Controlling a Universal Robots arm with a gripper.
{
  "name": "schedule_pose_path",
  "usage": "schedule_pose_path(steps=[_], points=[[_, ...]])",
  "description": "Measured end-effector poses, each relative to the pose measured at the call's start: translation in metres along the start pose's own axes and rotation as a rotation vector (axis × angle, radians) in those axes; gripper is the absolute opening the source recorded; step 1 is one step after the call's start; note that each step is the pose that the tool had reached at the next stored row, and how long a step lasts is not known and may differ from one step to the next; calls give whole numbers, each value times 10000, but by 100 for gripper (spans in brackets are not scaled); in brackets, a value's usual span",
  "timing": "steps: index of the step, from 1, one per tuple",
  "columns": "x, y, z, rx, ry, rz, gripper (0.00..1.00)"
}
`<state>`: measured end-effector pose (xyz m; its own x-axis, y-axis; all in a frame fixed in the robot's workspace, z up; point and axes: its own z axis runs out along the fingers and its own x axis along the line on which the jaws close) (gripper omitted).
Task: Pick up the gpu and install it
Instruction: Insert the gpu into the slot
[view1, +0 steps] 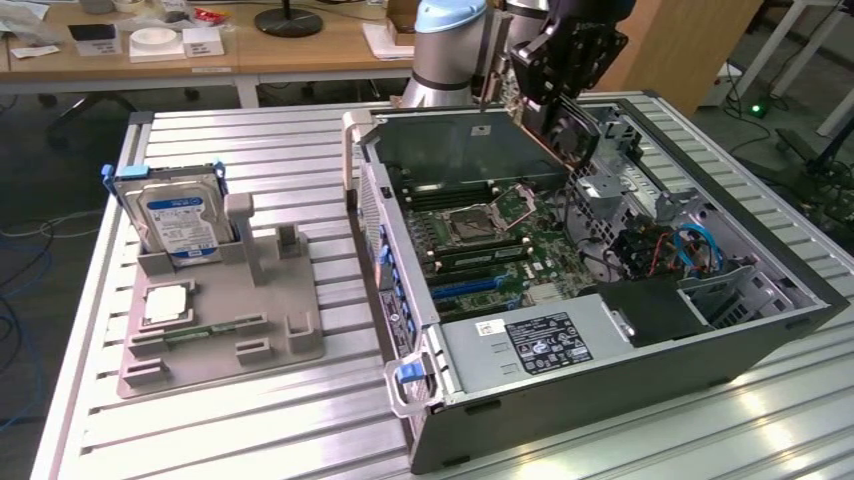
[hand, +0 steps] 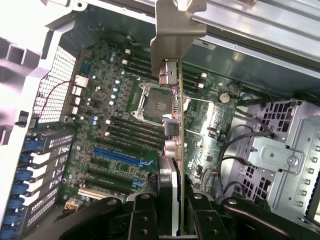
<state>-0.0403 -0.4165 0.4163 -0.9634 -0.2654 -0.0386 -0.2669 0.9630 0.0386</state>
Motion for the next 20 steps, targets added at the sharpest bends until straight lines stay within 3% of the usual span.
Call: schedule_pose_path(steps=[20], points=[[1, -4, 0, -55, 20, -1791, 28]])
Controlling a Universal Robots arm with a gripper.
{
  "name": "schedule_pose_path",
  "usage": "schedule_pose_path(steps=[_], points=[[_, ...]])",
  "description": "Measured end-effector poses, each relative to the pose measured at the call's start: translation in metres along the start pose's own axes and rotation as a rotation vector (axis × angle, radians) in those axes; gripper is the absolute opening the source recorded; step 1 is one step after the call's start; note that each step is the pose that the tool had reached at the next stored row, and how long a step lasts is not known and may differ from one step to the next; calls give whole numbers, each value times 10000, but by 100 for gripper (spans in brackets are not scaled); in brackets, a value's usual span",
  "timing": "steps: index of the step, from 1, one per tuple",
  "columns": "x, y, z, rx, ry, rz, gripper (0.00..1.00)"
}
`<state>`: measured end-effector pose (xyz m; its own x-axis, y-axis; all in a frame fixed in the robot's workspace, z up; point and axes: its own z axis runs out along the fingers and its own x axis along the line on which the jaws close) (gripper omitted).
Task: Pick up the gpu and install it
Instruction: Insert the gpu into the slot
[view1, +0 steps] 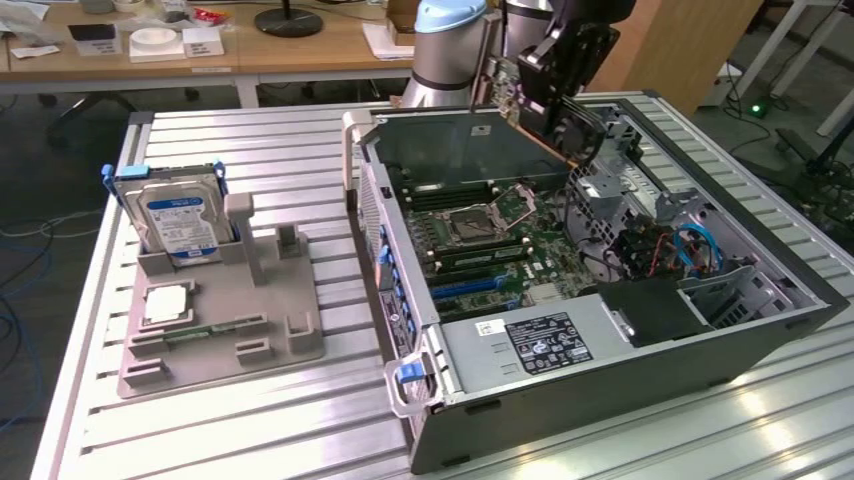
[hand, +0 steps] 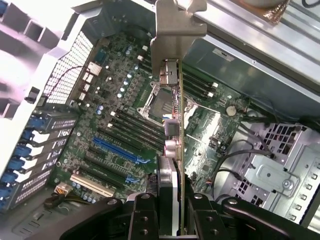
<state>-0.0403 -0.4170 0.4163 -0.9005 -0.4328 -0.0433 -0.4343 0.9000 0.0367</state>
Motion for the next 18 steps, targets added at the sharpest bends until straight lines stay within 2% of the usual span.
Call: schedule_pose_path(steps=[18], points=[[0, 0, 0, -78, 57, -1913, 28]])
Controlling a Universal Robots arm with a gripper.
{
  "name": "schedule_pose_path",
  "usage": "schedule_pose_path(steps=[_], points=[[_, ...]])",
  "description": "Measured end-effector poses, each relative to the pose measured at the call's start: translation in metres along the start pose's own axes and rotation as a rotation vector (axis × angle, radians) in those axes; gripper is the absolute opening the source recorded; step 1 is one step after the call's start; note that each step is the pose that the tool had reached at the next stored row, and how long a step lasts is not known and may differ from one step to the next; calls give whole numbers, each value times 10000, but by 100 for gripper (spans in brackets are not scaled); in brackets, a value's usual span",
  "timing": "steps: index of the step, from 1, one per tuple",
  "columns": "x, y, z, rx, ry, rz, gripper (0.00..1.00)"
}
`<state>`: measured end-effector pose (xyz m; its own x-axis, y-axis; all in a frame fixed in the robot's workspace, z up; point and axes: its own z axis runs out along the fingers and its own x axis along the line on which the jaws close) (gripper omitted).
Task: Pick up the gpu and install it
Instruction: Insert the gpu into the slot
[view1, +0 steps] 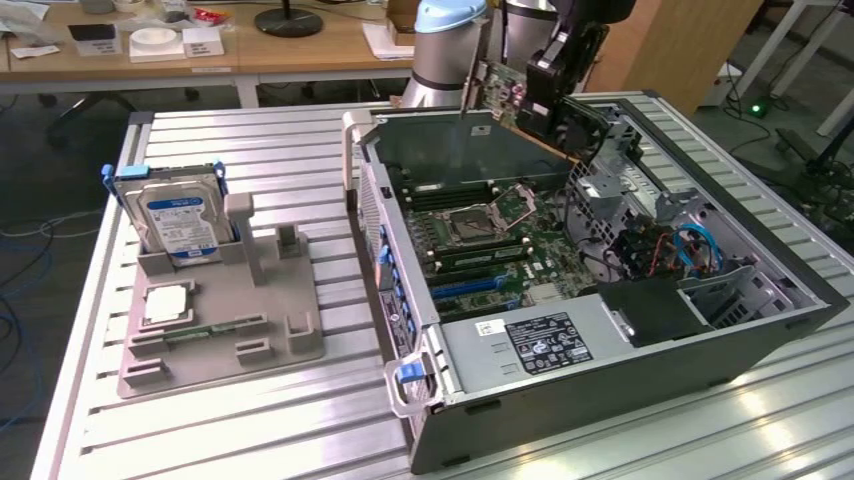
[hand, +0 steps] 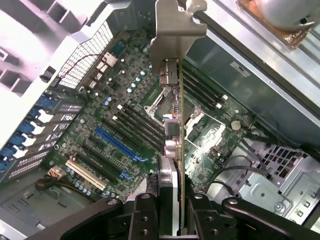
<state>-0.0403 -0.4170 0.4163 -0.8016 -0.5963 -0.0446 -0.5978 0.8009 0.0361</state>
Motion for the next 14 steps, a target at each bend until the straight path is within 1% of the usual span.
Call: schedule_pose_path(steps=[5, 14], points=[[0, 0, 0, -29, 24, -692, 28], [0, 0, 0, -94, 75, -2134, 28]])
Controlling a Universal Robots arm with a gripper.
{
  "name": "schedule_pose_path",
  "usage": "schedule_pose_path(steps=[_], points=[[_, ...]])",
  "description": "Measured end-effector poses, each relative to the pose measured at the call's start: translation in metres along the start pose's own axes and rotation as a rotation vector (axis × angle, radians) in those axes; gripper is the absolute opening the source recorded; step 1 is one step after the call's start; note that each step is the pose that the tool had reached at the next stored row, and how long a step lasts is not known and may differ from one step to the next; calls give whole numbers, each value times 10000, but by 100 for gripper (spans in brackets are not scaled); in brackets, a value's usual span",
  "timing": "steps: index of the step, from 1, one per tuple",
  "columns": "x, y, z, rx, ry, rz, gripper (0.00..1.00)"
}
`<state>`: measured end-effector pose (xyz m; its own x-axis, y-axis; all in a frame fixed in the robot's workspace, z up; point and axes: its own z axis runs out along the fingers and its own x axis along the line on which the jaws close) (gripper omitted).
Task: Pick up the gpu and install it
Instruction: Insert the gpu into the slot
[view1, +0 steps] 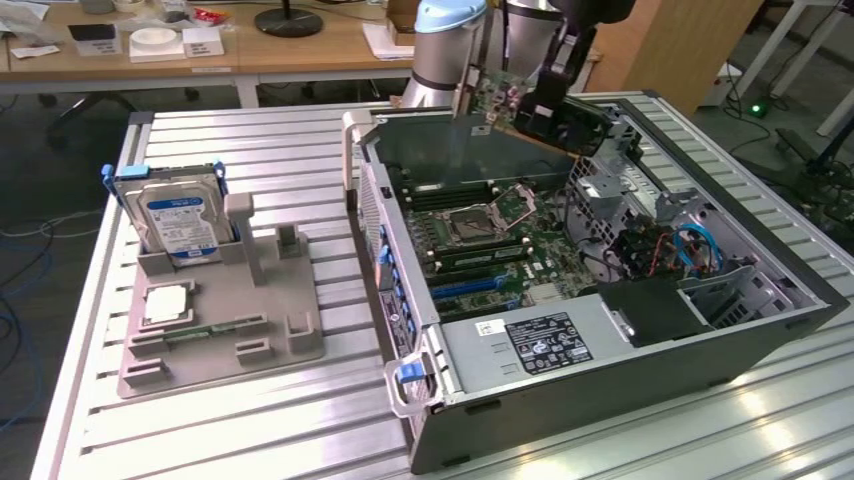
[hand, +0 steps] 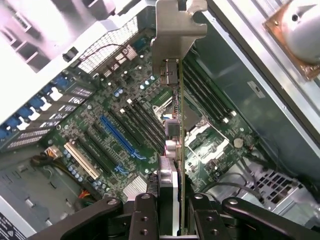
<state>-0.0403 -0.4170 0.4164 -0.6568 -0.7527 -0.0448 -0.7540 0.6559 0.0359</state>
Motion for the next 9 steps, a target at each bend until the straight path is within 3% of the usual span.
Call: schedule_pose_path(steps=[9], points=[[0, 0, 0, -62, 49, -1398, 28]])
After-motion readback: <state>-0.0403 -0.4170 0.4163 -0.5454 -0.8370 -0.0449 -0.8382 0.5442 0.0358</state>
